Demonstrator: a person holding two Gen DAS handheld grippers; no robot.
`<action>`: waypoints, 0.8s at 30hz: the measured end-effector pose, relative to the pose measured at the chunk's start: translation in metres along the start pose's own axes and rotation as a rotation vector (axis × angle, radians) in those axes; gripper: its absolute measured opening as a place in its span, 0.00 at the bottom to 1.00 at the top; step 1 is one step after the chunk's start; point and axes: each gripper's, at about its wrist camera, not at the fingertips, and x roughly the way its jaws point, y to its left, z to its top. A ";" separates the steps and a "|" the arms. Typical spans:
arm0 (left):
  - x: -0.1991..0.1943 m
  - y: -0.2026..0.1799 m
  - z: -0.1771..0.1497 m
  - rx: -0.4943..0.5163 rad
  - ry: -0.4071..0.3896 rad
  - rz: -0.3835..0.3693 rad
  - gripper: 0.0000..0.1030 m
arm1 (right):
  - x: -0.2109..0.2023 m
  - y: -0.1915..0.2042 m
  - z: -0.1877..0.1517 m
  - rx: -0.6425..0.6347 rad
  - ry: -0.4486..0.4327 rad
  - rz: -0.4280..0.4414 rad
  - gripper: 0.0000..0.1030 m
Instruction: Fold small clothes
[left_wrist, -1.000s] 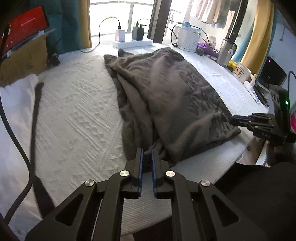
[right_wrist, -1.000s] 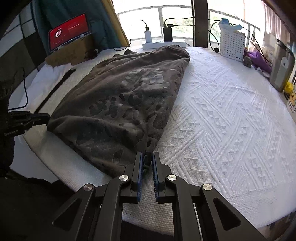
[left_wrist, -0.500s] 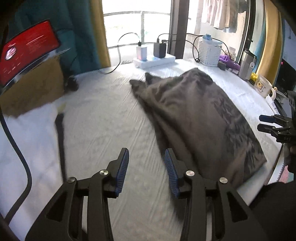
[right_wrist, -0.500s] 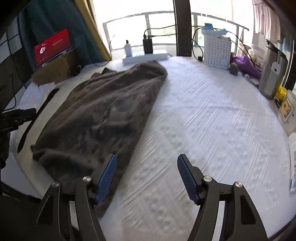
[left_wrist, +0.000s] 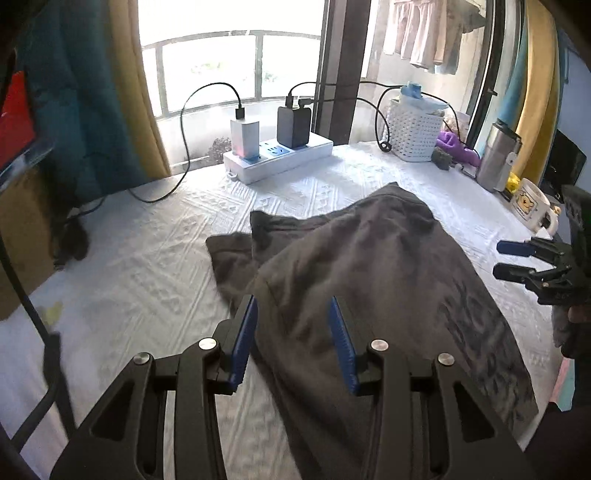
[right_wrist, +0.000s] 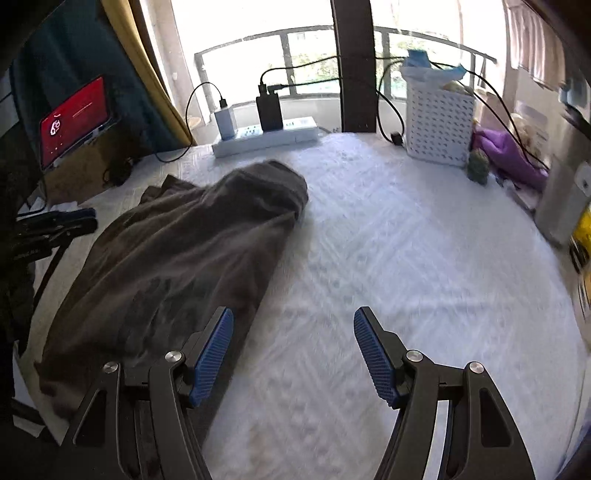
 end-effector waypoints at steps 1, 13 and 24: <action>0.005 0.001 0.003 0.005 0.002 -0.002 0.39 | 0.003 0.000 0.006 -0.007 -0.004 0.001 0.68; 0.057 0.007 0.018 0.060 0.106 0.063 0.39 | 0.062 -0.008 0.069 -0.056 -0.005 0.049 0.55; 0.064 0.008 0.016 0.049 0.115 0.023 0.18 | 0.096 -0.002 0.082 -0.071 0.023 0.126 0.53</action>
